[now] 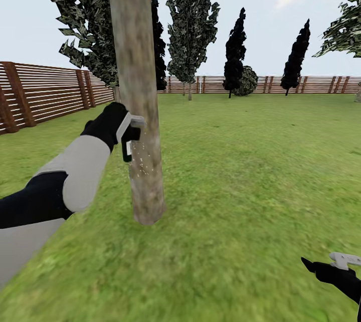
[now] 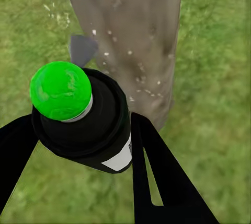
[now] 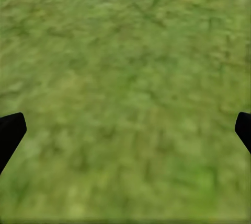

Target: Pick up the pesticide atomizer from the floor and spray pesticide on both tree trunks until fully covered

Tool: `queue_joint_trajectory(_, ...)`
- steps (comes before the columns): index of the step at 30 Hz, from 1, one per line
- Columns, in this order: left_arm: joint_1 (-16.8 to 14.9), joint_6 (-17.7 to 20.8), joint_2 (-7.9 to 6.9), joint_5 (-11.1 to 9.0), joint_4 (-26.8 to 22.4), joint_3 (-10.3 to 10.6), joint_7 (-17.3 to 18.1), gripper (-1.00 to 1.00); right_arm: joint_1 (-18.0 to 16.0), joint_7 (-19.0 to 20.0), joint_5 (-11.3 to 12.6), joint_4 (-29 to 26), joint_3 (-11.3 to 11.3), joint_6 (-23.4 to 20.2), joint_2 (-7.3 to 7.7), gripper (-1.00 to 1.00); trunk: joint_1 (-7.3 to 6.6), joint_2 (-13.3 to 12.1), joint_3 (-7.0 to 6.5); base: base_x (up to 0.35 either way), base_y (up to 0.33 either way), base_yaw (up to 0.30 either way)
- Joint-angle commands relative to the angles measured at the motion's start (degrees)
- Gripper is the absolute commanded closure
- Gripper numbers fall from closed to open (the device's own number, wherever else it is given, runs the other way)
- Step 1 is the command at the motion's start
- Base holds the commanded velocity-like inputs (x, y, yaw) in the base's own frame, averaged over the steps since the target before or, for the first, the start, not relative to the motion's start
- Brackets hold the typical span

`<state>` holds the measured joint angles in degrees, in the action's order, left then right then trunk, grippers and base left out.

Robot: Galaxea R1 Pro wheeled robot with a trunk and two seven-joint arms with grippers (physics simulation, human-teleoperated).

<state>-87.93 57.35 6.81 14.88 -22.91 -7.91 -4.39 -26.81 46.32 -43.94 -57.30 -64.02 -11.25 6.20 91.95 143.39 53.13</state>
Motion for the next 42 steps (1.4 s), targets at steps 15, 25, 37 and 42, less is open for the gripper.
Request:
queue_joint_trajectory(15, -11.09, 0.13, 0.04, -0.11, 3.86, -0.08, -0.01, 1.0, 0.0, -0.05, 0.0, 0.0, -0.05, 0.0, 0.04, -1.0, 0.0, 0.0, 0.0, 0.0, 0.0, 0.0)
queue_joint_trajectory(25, -17.41, 0.1, -0.07, -0.11, 10.76, -0.15, -0.01, 1.0, 0.0, -0.08, 0.0, 0.0, -0.05, 0.0, 0.04, -1.0, 0.0, 0.0, 0.0, 0.0, 0.0, 0.0)
queue_joint_trajectory(37, -8.16, -1.22, -0.5, 0.05, 21.45, -0.3, 0.16, 1.0, 0.0, -0.06, 0.0, 0.0, -0.05, 0.0, 0.04, -1.0, 0.0, 0.0, 0.0, 0.0, 0.0, 0.0)
queue_joint_trajectory(42, -1.13, -5.61, -1.55, 0.15, 21.34, -0.28, 0.09, 1.0, 0.0, -0.01, 0.0, 0.0, -0.05, 0.0, 0.04, -1.0, 0.0, 0.0, 0.0, 0.0, 0.0, 0.0)
